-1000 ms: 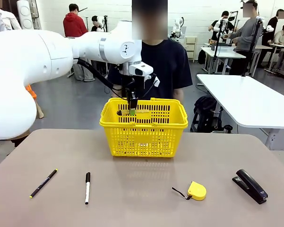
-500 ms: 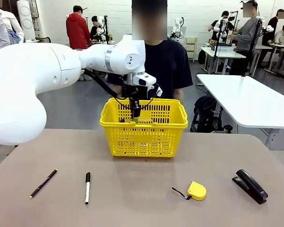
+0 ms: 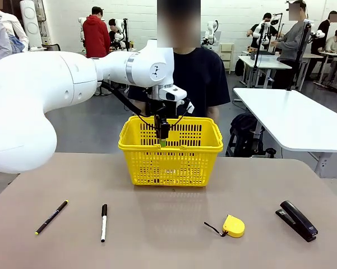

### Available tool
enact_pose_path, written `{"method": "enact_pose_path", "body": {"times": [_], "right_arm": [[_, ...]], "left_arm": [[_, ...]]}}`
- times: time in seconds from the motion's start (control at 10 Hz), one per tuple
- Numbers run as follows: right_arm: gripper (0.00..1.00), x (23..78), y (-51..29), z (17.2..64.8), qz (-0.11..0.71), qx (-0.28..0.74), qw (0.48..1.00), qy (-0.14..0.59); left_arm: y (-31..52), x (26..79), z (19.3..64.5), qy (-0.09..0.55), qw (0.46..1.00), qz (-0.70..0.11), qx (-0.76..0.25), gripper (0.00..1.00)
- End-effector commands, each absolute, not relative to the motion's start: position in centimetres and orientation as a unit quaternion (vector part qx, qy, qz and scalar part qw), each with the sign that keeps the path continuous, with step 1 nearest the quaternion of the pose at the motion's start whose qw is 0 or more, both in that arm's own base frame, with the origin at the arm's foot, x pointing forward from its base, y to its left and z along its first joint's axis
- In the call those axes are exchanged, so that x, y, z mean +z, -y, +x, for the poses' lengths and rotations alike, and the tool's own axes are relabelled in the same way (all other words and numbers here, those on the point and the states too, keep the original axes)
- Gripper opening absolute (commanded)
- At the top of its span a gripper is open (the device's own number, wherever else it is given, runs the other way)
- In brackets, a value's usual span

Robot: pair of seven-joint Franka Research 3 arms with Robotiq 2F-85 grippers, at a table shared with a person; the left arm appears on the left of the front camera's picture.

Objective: Place the items the person wants into the basket.
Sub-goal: Pick up the item the person points to and place it in the Market Basket.

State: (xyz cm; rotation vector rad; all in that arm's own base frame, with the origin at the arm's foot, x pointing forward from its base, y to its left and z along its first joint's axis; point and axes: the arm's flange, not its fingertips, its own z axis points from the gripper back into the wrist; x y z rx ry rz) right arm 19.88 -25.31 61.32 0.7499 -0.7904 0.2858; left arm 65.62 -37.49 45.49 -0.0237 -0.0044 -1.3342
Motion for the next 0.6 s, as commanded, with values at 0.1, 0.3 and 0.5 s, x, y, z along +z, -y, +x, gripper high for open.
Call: {"method": "enact_pose_path", "body": {"times": [0.1, 0.3, 0.5], "right_arm": [[1.00, 61.6, 25.3, 20.1, 0.364, 0.141, 0.836, 0.386], [1.00, 61.6, 25.3, 20.1, 0.364, 0.141, 0.836, 0.386], [1.00, 61.6, 25.3, 20.1, 0.364, 0.141, 0.836, 0.386]], "left_arm": [[38.2, 46.4, 66.9, -0.002, 0.791, -0.003, -0.612, 1.00], [38.0, 46.9, 66.9, 0.002, 0.793, 0.000, -0.610, 1.00], [37.3, 48.6, 66.2, 0.020, 0.800, -0.003, -0.599, 1.00]]}}
